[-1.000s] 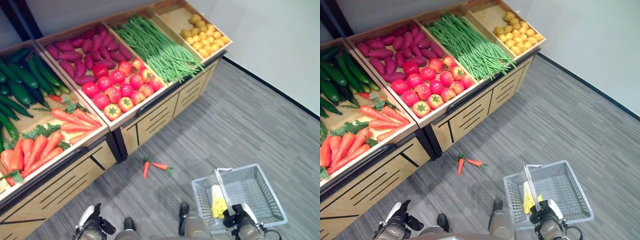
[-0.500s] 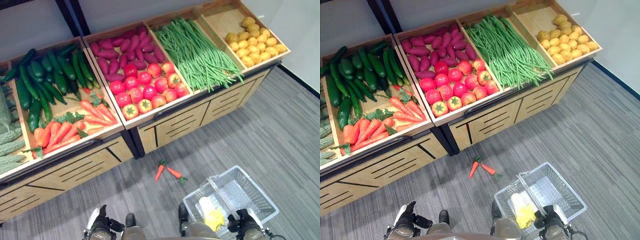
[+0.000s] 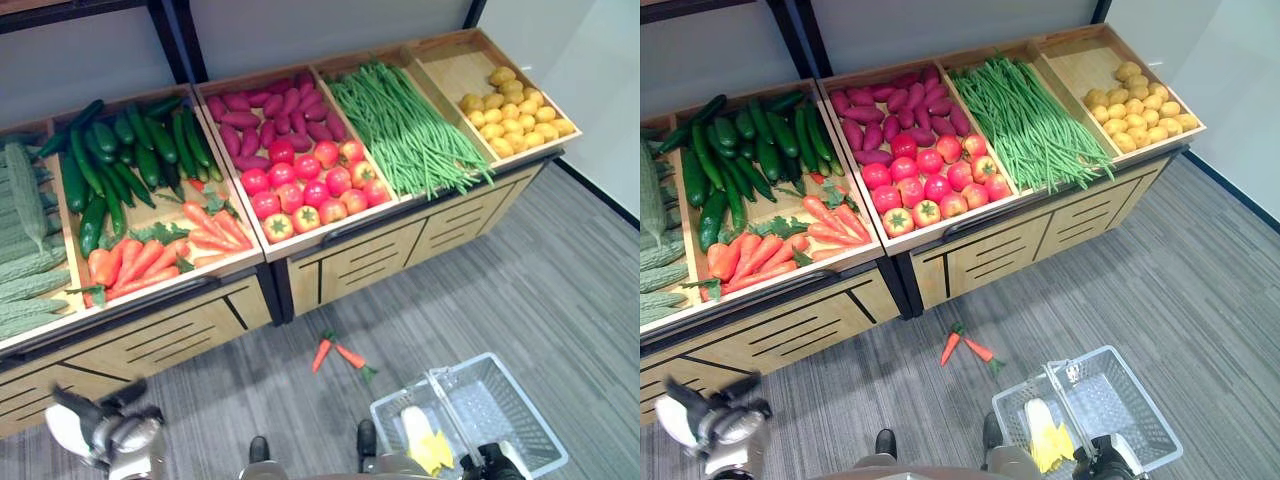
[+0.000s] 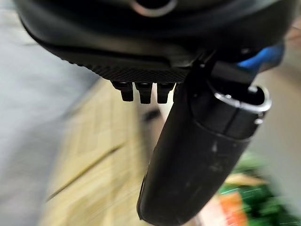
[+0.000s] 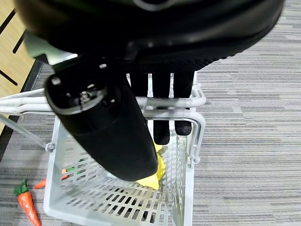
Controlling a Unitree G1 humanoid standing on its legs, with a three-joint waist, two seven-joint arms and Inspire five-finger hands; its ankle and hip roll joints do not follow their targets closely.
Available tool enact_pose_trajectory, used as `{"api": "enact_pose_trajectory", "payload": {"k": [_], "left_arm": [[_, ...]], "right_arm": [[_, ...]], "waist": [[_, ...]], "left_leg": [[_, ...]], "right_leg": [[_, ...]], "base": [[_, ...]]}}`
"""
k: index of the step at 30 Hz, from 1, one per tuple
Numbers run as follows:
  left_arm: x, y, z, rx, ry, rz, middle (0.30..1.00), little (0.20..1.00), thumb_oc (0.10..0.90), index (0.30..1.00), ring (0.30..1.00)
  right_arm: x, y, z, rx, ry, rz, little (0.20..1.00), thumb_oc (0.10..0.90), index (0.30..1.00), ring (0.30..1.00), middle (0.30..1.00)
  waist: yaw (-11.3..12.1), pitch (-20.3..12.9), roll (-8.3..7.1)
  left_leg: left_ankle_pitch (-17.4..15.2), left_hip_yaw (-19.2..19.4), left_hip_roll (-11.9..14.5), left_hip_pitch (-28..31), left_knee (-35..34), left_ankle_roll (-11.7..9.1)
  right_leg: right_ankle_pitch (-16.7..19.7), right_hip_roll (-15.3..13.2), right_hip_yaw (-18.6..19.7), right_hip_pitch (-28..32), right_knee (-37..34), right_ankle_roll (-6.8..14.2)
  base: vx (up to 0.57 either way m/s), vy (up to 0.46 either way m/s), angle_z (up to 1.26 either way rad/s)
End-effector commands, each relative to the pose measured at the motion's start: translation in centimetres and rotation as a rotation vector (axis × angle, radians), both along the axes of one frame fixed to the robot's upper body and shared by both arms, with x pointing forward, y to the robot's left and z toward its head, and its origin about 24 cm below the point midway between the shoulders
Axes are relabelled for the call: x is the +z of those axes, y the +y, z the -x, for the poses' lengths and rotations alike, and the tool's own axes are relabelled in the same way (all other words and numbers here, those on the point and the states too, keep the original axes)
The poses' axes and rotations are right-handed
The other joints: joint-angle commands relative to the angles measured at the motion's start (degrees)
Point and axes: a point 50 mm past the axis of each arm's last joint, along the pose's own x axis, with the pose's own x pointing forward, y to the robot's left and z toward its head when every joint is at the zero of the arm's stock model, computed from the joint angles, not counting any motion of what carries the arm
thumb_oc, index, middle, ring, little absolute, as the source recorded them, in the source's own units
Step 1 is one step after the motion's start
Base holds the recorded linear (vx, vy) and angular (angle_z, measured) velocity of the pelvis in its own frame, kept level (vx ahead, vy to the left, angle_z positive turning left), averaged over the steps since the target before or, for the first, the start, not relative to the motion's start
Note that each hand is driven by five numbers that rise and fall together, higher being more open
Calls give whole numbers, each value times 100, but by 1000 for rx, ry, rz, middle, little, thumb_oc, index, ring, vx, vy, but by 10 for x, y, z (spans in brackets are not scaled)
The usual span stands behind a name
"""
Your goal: Get the vegetables into the basket
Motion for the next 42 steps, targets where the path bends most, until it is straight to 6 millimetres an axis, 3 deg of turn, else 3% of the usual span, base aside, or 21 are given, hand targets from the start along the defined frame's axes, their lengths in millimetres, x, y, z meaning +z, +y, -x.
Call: {"api": "enact_pose_trajectory", "payload": {"k": [1,3,5,6,7,12,20,26,31,42], "left_arm": [[52,27,-23,43,-68,-276,1000,1000,900,1000,1000],[90,26,-41,-17,-149,-400,1000,1000,900,1000,1000],[97,26,-44,-19,-162,-422,1000,1000,900,1000,1000],[112,23,-55,-43,-199,-456,1000,1000,900,1000,1000],[117,18,-68,-66,-220,-445,1000,1000,900,1000,1000],[145,15,-87,-134,-234,-524,1000,1000,900,1000,1000],[169,21,-118,-200,-80,-640,1000,1000,900,1000,1000],[178,19,-130,-227,-42,-661,1000,1000,900,1000,1000],[174,19,-138,-248,19,-657,1000,1000,900,1000,1000],[137,11,-134,-266,83,-560,1000,1000,900,1000,1000]], "right_arm": [[3,-2,-11,57,-38,21,300,400,300,300,300],[5,-4,-16,63,-51,21,300,400,300,300,300],[6,-4,-18,71,-57,21,300,400,300,300,300],[7,-5,-22,88,-61,25,300,400,300,300,300],[8,-4,-27,109,-64,25,300,400,300,300,300],[11,-2,-42,151,-98,25,300,400,300,300,300],[19,0,-69,216,-151,36,300,400,300,300,300],[21,4,-80,239,-177,35,300,400,300,300,300],[22,7,-84,244,-183,33,300,400,300,300,300],[22,13,-89,239,-206,23,300,400,300,300,300]], "waist": [[-26,42,-414],[-10,57,-431],[-21,66,-444],[-56,66,-458],[-103,79,-475],[-171,120,-517],[-346,283,-576],[-393,387,-646],[-416,450,-688],[-367,593,-762]], "left_leg": [[-260,-51,-93,2,7,-194],[-268,-93,-128,-45,7,-182],[-269,-108,-142,-67,7,-177],[-275,-112,-153,-91,7,-170],[-271,-100,-166,-114,7,-163],[-280,-47,-183,-158,7,-145],[-222,87,-219,-338,7,-109],[-184,156,-237,-486,7,-77],[-166,219,-250,-560,7,-64],[-171,204,-270,-584,7,-39]], "right_leg": [[-306,-426,-392,233,10,488],[-286,-459,-427,216,10,508],[-279,-469,-427,206,10,513],[-261,-490,-436,190,10,526],[-245,-510,-420,163,10,536],[-202,-527,-344,75,10,557],[-70,-542,-137,-245,20,605],[20,-554,-12,-495,39,633],[58,-573,45,-613,45,646],[53,-590,63,-678,89,624]], "base": [[-4,48,2],[-5,47,3],[-5,38,6],[-1,71,4],[-1,71,3],[-2,45,-3],[-20,47,-11],[-13,38,-13],[-2,27,-3],[0,0,0]]}}
